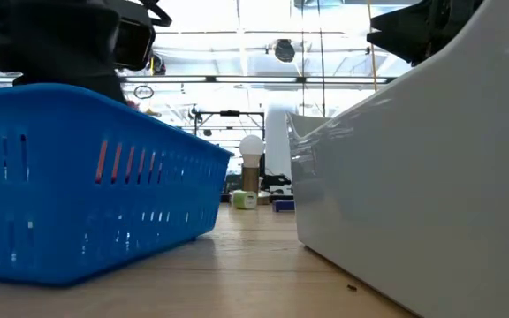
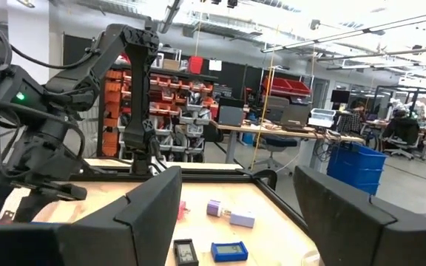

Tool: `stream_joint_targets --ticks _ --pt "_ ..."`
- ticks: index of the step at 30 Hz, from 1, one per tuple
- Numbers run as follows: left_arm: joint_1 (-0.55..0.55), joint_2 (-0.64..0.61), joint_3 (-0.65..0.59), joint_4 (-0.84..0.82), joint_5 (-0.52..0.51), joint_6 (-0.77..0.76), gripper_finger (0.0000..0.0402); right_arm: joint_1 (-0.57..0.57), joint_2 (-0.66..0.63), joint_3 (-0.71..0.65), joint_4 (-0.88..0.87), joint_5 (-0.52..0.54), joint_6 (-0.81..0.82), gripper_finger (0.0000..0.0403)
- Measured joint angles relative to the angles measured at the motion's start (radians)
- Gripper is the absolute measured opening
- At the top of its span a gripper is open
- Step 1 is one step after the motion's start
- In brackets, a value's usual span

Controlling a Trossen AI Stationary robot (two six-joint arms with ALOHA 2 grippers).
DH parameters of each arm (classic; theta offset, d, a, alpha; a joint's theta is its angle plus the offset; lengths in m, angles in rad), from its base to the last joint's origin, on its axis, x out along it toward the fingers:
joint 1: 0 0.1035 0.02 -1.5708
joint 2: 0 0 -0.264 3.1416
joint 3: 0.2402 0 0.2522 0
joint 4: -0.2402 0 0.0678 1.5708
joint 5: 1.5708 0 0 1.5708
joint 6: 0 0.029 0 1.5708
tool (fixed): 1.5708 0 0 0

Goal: Pick & Place Office items
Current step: Put the bottom red charger adapter into the blue bin, then adjust the blue bin

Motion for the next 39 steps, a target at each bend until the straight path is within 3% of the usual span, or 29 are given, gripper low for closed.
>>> stream_joint_targets --ticks 3,11,18,31,39 --pt "0.0 0.0 0.0 0.0 0.028 0.034 0.0127 0.002 0.0 0.0 -0.003 -0.017 0.001 0.0254" --pt "0.014 0.0 0.0 0.003 0.028 0.076 0.0311 0.002 0.0 0.0 -0.014 -0.051 0.001 0.0254" --pt "0.044 0.0 0.0 0.037 0.027 0.166 0.0388 0.002 0.0 0.0 -0.03 -0.051 0.001 0.0254" --pt "0.056 -0.005 0.0 0.308 0.246 0.265 0.0377 0.002 0.0 0.0 -0.03 -0.051 0.005 0.0254" --pt "-0.014 -0.005 0.0 0.202 0.297 0.12 0.0376 0.002 0.0 0.0 -0.029 -0.051 0.004 0.0254"
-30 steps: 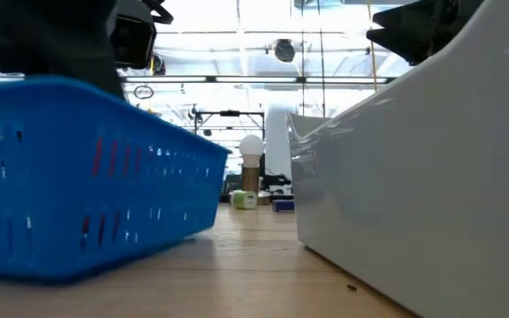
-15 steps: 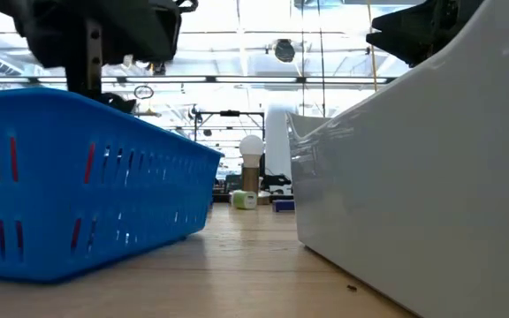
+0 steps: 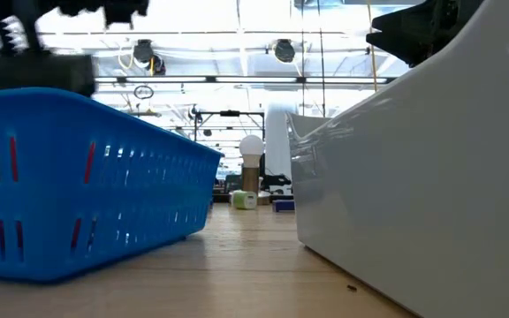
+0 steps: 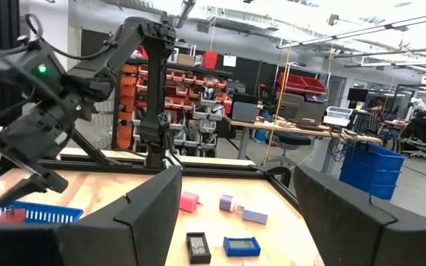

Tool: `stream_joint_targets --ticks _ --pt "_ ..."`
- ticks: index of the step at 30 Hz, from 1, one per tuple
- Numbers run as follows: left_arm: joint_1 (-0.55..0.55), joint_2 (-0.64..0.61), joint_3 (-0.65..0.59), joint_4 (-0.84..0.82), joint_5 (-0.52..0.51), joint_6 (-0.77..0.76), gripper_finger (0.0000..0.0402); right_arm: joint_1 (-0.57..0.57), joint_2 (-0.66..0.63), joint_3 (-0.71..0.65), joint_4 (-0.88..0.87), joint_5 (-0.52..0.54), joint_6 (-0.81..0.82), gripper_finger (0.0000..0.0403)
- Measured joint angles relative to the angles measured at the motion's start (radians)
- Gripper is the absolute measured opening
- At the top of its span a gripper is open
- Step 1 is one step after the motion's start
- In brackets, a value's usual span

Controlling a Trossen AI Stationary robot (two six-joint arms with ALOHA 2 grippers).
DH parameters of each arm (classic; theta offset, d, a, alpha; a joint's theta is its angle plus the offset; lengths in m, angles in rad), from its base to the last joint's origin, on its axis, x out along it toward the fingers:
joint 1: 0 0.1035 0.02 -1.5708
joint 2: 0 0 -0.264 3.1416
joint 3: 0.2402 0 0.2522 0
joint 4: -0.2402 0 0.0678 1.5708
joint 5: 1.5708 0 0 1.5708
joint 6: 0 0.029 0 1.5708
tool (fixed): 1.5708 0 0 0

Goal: Pick & Place Office items
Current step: Adjust the blue bin

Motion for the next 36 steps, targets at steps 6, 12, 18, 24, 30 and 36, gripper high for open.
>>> stream_joint_targets --ticks 6,12,18,24,30,36 --pt "-0.01 0.002 -0.002 -0.129 -0.08 -0.03 0.0365 0.0 0.0 0.0 0.001 0.0 0.001 0.0254" --pt "0.016 0.0 -0.001 -0.129 -0.133 0.037 0.035 0.0 0.0 0.0 0.001 0.0 0.016 0.0254" --pt "0.056 0.0 -0.001 -0.125 -0.138 0.067 0.0335 0.0 0.0 0.0 0.001 0.0 0.016 0.0254" --pt "0.089 0.0 -0.001 -0.123 -0.136 0.105 0.0323 0.0 0.0 0.0 0.0 0.0 0.013 0.0254" --pt "0.1 -0.023 0.0 -0.11 -0.137 0.15 0.0311 0.0 0.0 0.0 -0.002 0.0 0.013 0.0254" --pt "0.086 -0.099 0.0 -0.09 -0.137 0.233 0.0315 0.0 0.0 0.0 -0.023 0.0 0.013 0.0254"
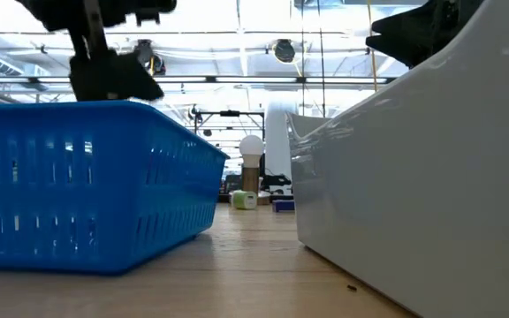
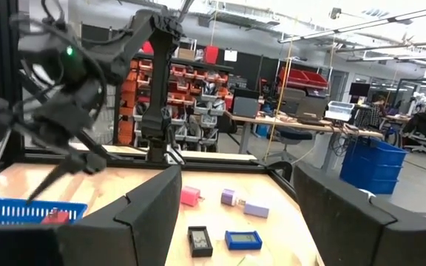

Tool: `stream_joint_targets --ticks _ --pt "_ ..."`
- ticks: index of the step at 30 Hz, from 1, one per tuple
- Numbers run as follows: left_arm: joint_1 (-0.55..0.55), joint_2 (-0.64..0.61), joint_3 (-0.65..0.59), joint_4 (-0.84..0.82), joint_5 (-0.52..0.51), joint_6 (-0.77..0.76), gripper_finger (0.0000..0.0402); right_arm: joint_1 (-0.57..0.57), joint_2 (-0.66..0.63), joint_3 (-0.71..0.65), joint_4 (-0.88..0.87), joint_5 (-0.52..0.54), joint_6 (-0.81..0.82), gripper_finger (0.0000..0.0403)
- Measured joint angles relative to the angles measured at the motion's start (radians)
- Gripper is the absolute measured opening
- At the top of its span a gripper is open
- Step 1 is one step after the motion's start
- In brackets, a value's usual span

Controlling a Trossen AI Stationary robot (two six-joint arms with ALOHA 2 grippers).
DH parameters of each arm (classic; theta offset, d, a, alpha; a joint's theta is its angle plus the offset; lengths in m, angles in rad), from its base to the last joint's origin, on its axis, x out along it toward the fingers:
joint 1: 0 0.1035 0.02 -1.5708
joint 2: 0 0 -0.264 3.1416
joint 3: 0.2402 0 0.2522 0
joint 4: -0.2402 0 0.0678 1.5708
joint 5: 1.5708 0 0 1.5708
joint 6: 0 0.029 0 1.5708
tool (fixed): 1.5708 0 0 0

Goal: Pick & Place Office items
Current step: Adjust the blue bin, then put the red charger adapter into the blue bin

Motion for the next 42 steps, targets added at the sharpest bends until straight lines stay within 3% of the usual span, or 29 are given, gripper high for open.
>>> stream_joint_targets --ticks 3,10,14,17,21,25,33,42 --pt "-0.017 -0.053 0.0 0.015 -0.045 0.101 0.0321 0.0 0.0 0.0 -0.007 0.0 0.0 0.0254" --pt "-0.079 -0.16 0.0 0.073 -0.353 0.481 0.0327 0.0 0.0 0.0 -0.018 0.0 0.011 0.0254" --pt "-0.059 -0.188 -0.01 0.081 -0.425 0.591 0.0319 0.0 0.0 0.0 -0.042 -0.001 0.017 0.0254" --pt "-0.002 -0.189 -0.064 0.191 -0.4 0.628 0.0314 -0.001 0.0 0.0 -0.061 -0.001 0.037 0.0254" --pt "0.109 -0.181 -0.188 0.419 -0.265 0.645 0.0314 -0.001 0.0 0.0 -0.087 -0.001 0.057 0.0254" --pt "0.211 -0.21 -0.306 0.462 -0.2 0.634 0.0323 -0.001 0.0 0.0 -0.136 -0.001 0.087 0.0254" --pt "0.346 -0.437 -0.445 0.485 -0.199 0.691 0.0331 -0.002 0.0 0.0 -0.222 0.0 0.149 0.0254" --pt "0.407 -0.705 -0.68 0.57 -0.205 0.718 0.0313 -0.002 0.0 0.0 -0.29 0.005 0.148 0.0254"
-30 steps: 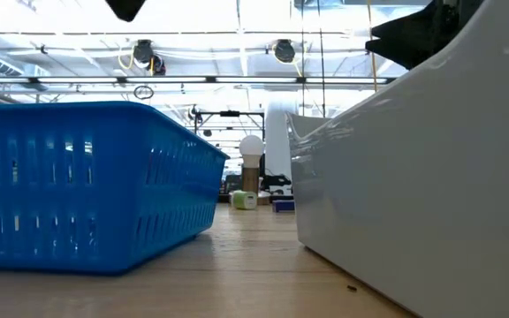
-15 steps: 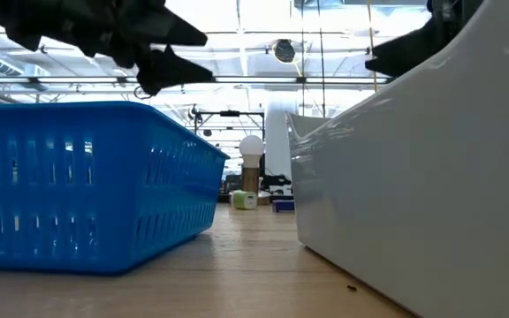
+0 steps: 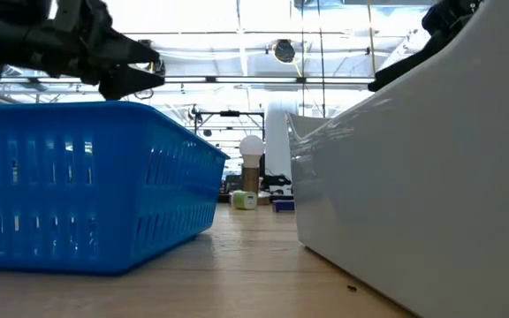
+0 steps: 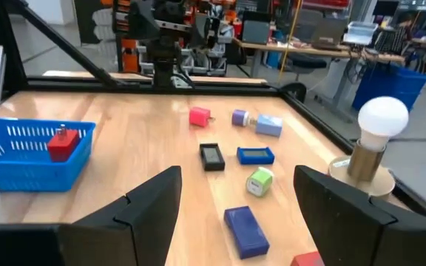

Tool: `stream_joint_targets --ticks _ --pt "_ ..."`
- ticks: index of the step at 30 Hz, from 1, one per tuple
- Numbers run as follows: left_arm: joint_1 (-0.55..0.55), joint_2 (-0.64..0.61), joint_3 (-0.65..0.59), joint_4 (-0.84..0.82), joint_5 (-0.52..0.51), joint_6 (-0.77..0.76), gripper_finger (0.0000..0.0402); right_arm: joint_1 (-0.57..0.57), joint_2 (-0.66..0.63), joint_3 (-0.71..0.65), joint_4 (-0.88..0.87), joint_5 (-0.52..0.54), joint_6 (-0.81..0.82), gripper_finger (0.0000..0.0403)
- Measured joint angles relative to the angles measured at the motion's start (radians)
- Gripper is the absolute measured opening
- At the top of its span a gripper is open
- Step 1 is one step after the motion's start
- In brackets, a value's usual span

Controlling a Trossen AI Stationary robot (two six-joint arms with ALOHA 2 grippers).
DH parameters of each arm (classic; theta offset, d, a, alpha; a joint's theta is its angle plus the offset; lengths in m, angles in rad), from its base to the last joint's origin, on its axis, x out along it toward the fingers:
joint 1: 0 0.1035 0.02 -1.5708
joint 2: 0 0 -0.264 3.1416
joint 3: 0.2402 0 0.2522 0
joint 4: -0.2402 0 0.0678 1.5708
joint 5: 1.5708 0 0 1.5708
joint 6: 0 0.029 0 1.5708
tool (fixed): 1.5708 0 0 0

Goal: Pick & Place Office items
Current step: Put the red charger adapter into the blue bin

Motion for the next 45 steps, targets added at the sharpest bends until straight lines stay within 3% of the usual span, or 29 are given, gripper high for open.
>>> stream_joint_targets --ticks 6,15,28,35,45 --pt "0.026 -0.065 -0.117 0.113 -0.056 -0.027 0.0314 0.002 -0.013 0.0 -0.058 -0.004 0.05 0.0254" --pt "0.03 -0.065 -0.13 0.123 -0.056 -0.073 0.033 -0.027 0.021 0.0 -0.105 0.001 0.072 0.0254" --pt "0.03 -0.064 -0.128 0.14 -0.056 -0.108 0.031 -0.162 0.273 0.001 -0.132 0.048 0.061 0.0254" --pt "0.03 -0.064 -0.128 0.137 -0.056 -0.032 0.0318 -0.348 0.367 0.07 -0.148 -0.124 0.038 0.0254" --pt "0.03 -0.064 -0.127 0.137 -0.056 0.001 0.0309 -0.537 0.493 0.19 -0.17 -0.344 -0.137 0.0254"
